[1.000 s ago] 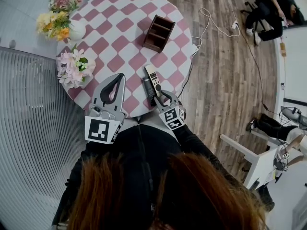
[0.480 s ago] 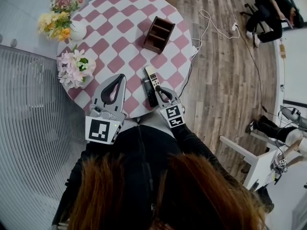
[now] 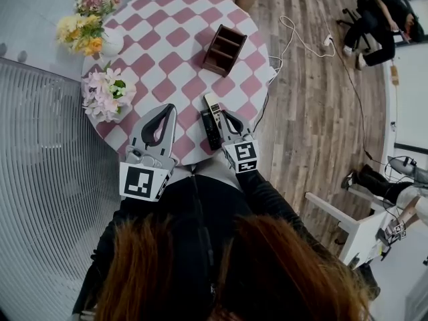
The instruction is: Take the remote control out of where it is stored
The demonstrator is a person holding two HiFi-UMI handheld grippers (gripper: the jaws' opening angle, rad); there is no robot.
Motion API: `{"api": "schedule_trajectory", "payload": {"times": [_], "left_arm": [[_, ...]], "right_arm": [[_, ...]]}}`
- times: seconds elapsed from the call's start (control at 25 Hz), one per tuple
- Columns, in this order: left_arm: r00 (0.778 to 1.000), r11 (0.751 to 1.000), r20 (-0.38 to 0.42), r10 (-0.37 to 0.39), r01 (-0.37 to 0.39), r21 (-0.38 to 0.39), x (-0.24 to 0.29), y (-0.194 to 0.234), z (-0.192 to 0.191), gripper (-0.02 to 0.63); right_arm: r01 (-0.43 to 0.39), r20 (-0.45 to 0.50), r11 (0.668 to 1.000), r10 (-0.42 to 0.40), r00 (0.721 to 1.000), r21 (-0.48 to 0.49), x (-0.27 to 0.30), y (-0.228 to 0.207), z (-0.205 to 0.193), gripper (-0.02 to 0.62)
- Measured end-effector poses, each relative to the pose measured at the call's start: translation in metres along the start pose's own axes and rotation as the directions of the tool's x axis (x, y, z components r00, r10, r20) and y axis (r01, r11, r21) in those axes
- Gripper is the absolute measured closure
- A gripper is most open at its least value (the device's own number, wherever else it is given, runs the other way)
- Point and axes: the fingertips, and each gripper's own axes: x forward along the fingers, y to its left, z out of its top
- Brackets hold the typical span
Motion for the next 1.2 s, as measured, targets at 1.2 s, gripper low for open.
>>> {"api": "schedule_trajectory", "payload": {"times": [1.2], "left_arm": [[1.000,1.000,0.005,-0.009,0.010,-0.014,0.002,0.002,-0.001,0.597]], "right_arm": [[-0.032,0.378,0.999,0.016,0.926,0.037,-0.072,0.021,0.180,0.581]]}}
